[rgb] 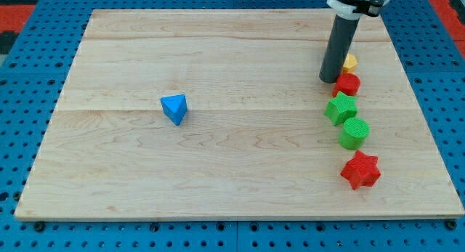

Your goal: Adjust yellow hexagonred circle and green star in a vertical line

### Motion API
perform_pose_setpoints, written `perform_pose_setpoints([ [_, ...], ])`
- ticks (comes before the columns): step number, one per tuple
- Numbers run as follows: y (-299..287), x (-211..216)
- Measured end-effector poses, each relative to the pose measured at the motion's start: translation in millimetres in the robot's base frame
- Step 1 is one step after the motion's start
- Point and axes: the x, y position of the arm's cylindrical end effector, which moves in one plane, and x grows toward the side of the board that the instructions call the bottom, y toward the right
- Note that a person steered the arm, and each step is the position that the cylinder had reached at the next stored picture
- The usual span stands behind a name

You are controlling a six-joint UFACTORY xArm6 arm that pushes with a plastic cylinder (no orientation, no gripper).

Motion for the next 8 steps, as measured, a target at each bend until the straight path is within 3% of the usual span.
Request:
perform_pose_setpoints([
  [2,-78,17],
  [5,-45,62],
  [8,-22,63],
])
